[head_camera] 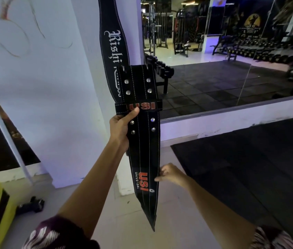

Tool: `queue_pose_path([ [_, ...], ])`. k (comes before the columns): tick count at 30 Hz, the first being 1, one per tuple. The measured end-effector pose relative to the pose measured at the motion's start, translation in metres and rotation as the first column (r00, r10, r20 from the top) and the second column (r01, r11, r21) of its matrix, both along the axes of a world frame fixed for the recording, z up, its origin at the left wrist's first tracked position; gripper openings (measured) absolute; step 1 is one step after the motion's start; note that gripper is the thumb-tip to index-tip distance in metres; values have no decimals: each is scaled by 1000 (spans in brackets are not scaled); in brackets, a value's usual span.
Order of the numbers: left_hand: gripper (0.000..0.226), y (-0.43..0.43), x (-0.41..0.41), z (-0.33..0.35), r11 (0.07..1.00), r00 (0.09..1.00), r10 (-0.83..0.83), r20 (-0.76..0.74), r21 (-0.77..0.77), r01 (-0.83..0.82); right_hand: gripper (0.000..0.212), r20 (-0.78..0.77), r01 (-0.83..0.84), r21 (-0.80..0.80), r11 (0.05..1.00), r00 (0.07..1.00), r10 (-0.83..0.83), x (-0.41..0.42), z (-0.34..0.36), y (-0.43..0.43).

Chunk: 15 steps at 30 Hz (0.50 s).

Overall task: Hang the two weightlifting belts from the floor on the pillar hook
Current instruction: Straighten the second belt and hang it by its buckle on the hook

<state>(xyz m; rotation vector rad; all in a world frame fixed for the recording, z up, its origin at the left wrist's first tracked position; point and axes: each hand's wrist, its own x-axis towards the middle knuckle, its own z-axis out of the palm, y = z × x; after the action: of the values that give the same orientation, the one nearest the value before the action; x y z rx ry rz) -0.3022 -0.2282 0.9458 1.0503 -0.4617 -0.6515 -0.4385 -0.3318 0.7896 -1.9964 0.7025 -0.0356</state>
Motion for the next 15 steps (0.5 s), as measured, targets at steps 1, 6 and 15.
queue_pose_path([
  [1, 20, 1, 1, -2, 1000, 1000, -3, 5, 4, 3, 37, -53, -36, 37, 999, 998, 38, 0, 12, 2],
  [6, 28, 5, 7, 1, 999, 993, -21, 113, -23, 23, 62, 477, 28, 482, 876, 830, -289, 23, 111, 3],
  [15, 21, 18, 7, -1, 975, 967, -221, 128, 42, 218, 31, 665, 122, 428, 895, 628, -404, 46, 160, 4],
])
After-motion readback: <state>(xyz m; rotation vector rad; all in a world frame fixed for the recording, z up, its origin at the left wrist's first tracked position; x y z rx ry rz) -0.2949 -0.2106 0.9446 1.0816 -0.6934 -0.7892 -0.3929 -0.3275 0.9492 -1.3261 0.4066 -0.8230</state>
